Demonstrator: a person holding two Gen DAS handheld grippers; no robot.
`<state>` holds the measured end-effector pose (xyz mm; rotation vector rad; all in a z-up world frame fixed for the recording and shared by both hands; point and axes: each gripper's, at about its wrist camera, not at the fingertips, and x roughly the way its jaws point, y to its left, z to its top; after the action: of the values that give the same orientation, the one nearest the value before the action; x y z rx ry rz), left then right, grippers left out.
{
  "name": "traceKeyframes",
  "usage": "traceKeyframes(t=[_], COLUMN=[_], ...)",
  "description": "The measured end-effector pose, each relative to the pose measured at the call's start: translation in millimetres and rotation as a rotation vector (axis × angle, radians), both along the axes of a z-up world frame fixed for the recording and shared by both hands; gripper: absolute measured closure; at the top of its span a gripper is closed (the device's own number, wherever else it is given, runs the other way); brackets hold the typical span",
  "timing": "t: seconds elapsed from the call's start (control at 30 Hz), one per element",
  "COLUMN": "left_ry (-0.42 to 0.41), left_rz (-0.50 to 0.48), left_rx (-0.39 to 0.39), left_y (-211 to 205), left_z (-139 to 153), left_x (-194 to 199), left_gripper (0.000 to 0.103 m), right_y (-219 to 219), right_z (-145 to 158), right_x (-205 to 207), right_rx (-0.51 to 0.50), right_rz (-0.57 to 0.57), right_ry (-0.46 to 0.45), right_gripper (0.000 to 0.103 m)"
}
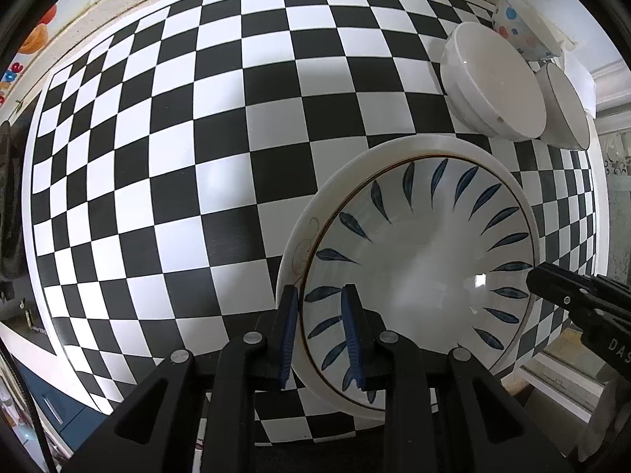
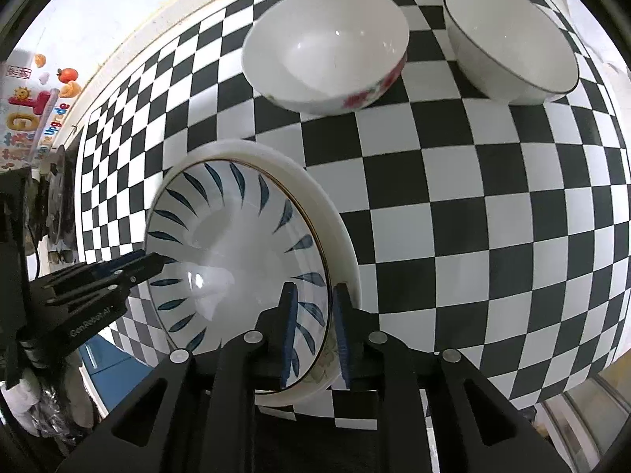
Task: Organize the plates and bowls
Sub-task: 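Lower the plate stack onto the checkered cloth and open both grippers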
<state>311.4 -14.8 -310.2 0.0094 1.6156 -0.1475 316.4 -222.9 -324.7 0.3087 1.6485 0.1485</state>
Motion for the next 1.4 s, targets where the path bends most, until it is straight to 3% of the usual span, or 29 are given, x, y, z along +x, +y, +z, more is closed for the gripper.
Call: traceKeyframes(t=[0.27,0.37,0.43,0.63,0.87,1.07,1.4], left_ry=[-0.108,-0.155,-0.185,-0.219,-0.256,-0.300,-0.323], left_rz=[-0.019,-0.025,-0.025,-0.013,0.010,-0.007,-0.011], left_rx=[-0.001,-0.005,0.006,-0.005,-0.043,-0.030,-0.035], left_y=[-8,-10,-10,-6,-4,-9,-15], left_z=[57,89,104,136,170,191,204], left_x=[-14,-21,-25,-43,-63,-76,-87], left_gripper=[0.082,0.082,0.075,0.056,0.055,0.055,0.055], right_y=[1,5,8,18,24,28,23], right_z=[35,62,83,145,195,217,228], right_x=[-9,-17,-22,-38,-59,-72,-84], right_rx=[-0.012,-0.039,-0.050,-0.109,-0.121,-0.114,-0.097], right_rz=[-0.002,0.008,0.015,0.033,0.035,0.041,0.046], right_ry=[-0.048,-0.090,-0.126,-0.226,-0.285,-0.316,-0.325], right_gripper=[0.069,0.042,0.027,0.021,0.020,0.020,0.020])
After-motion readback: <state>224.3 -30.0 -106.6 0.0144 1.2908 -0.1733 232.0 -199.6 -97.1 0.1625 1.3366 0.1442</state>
